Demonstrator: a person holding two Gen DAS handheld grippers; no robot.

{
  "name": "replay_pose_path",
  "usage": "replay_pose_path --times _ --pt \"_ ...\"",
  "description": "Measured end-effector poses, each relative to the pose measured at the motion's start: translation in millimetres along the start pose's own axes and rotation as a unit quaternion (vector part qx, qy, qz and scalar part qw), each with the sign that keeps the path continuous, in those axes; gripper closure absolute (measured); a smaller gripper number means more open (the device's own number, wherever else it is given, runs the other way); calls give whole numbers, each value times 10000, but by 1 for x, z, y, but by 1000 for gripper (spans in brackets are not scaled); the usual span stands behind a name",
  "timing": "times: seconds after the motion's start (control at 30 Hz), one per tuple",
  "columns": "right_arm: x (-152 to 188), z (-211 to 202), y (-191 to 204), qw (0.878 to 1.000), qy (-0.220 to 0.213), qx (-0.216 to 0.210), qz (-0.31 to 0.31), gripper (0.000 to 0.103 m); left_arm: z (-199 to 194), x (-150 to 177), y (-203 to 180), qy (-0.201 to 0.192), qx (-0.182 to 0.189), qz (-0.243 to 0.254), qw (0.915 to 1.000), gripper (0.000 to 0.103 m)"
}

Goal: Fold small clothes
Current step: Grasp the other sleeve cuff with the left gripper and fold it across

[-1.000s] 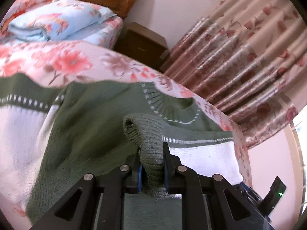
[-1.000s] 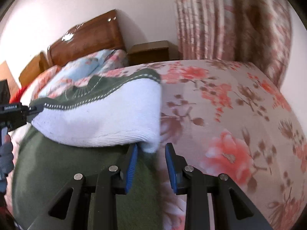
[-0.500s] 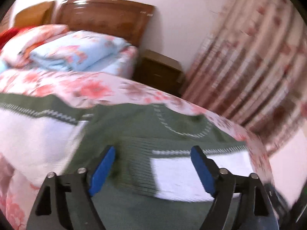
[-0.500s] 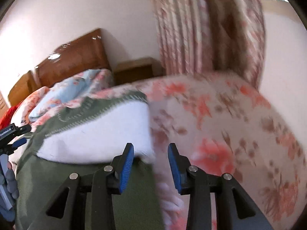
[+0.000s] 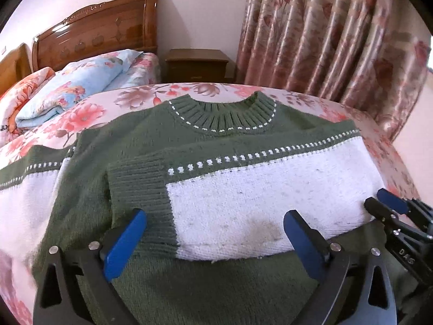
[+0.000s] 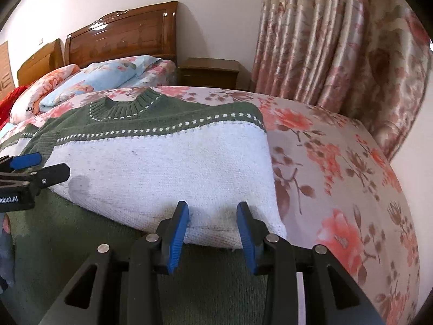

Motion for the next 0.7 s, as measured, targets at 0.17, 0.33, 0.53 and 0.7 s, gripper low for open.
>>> replay_pose_path --times 0.17,0.33,0.53,0.7 --pt "8 -11 -6 9999 0 78 134 67 -9 -1 -3 -114 267 -126 9995 0" --pt "10 -17 -8 9997 -54 6 242 67 -48 -7 33 -635 952 -1070 9877 0" --pt "8 -30 -15 9973 -364 -339 540 67 -106 30 216 -1281 849 -3331 9303 0" --pt "6 -28 -14 9969 -333 -365 619 67 -131 82 361 -1598 453 -4989 8506 0"
Point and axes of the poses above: each gripper's, at about its wrist camera, not at the fingertips, and z roughly the way its jaws point, y to its left, x to its underside, the point moved 9 cm from there along z, roughly the way its jaws point
